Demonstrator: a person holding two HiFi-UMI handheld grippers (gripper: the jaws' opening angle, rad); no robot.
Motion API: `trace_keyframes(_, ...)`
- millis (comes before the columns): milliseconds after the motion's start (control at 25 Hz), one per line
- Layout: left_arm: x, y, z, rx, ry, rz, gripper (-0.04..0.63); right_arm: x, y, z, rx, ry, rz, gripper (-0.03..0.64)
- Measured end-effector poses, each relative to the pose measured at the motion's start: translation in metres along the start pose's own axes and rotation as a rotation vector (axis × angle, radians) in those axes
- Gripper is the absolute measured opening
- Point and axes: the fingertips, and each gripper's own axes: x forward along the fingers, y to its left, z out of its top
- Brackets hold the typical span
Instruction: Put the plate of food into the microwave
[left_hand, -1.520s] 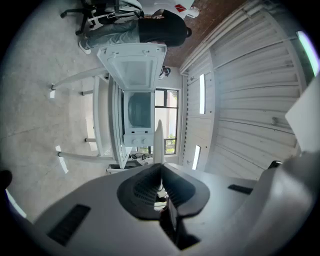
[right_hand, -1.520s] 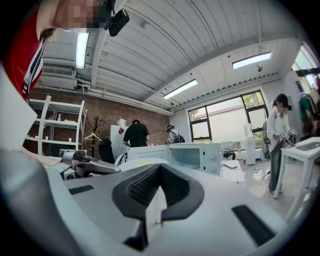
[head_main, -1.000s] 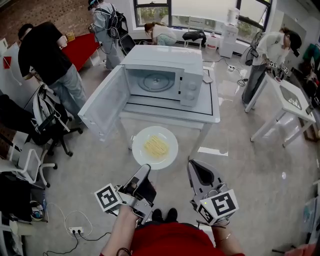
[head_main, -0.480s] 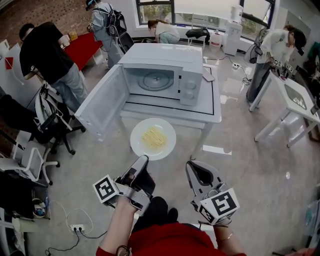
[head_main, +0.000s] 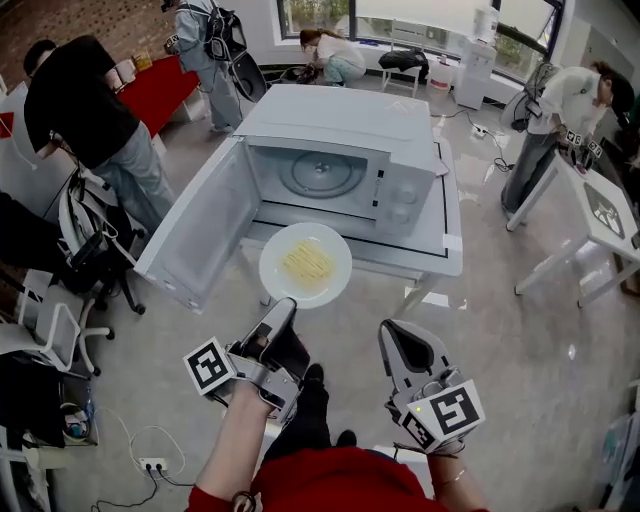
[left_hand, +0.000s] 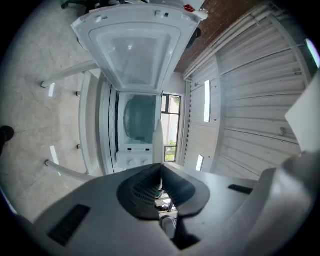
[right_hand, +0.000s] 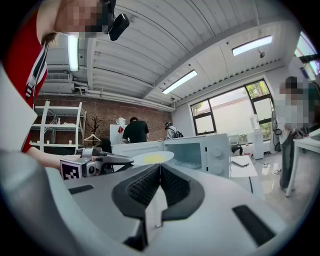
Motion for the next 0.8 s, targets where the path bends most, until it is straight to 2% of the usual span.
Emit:
trace_keyframes(360, 0.077, 0.023, 0.064, -0.023, 0.076, 0.017, 0.017, 0.089, -0.044, 0.015, 0.015, -0.01, -0.1, 0.015)
trace_keyframes(560, 0.106, 0.032, 0.079, -0.021, 0.137, 0.024, 0.017, 0.115, -0.064, 0.009, 0.007, 0.039, -0.148, 0.015)
trace_keyframes(800, 0.125, 0.044, 0.09, -0.024, 0.154, 0.038, 0.017, 0.14, -0.081, 0.018, -0.037, 0.027, -0.181, 0.015)
